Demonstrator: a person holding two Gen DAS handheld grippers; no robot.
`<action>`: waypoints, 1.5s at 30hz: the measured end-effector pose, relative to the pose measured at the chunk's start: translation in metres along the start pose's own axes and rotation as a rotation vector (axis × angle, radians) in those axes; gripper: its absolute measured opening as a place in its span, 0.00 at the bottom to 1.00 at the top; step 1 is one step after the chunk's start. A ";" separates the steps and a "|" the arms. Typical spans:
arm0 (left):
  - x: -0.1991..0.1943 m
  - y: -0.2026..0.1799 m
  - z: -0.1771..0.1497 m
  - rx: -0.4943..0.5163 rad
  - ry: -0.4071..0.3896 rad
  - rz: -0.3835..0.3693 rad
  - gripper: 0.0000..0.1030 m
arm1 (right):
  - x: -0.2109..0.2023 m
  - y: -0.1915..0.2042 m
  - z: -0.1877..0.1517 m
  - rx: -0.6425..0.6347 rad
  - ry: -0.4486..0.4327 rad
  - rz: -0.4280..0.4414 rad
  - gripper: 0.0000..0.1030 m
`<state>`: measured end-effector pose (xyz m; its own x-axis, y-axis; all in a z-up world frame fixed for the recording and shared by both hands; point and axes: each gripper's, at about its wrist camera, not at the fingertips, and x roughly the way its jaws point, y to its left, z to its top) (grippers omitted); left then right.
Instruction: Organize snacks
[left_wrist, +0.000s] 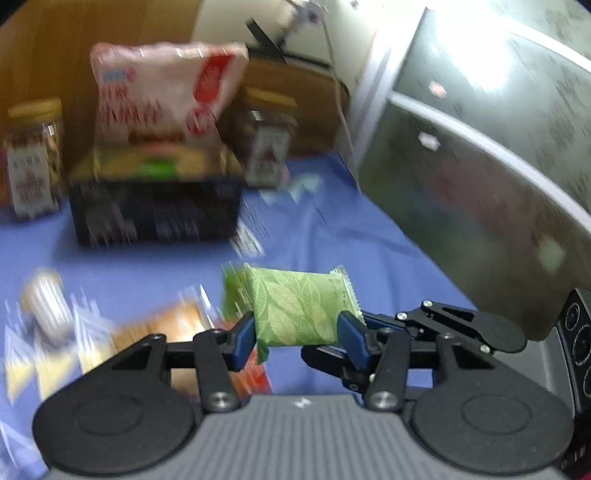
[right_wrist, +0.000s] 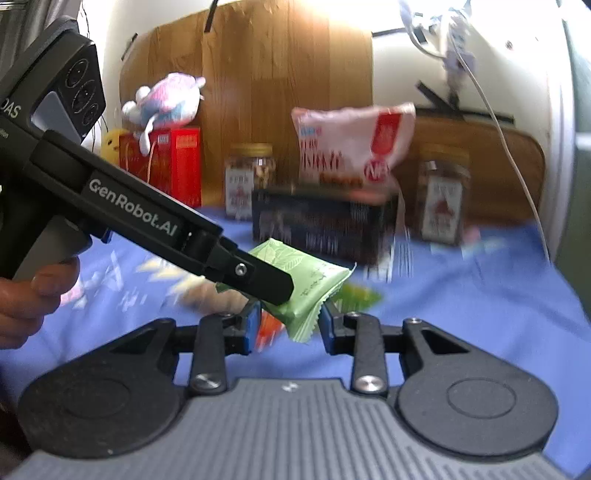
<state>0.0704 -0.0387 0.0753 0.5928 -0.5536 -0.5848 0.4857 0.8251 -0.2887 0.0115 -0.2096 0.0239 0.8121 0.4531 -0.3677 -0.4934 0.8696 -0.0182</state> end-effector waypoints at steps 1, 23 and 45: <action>0.003 0.005 0.013 0.004 -0.023 0.015 0.47 | 0.008 -0.004 0.009 -0.004 -0.009 0.002 0.35; 0.079 0.080 0.099 -0.054 -0.115 0.285 0.55 | 0.141 -0.057 0.073 0.096 -0.038 -0.091 0.41; -0.018 0.081 -0.043 -0.146 0.007 0.521 0.58 | 0.068 0.048 -0.004 0.093 0.154 0.085 0.43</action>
<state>0.0710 0.0428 0.0301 0.7269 -0.0668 -0.6835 0.0341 0.9975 -0.0613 0.0416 -0.1382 -0.0061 0.7078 0.4966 -0.5025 -0.5215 0.8471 0.1025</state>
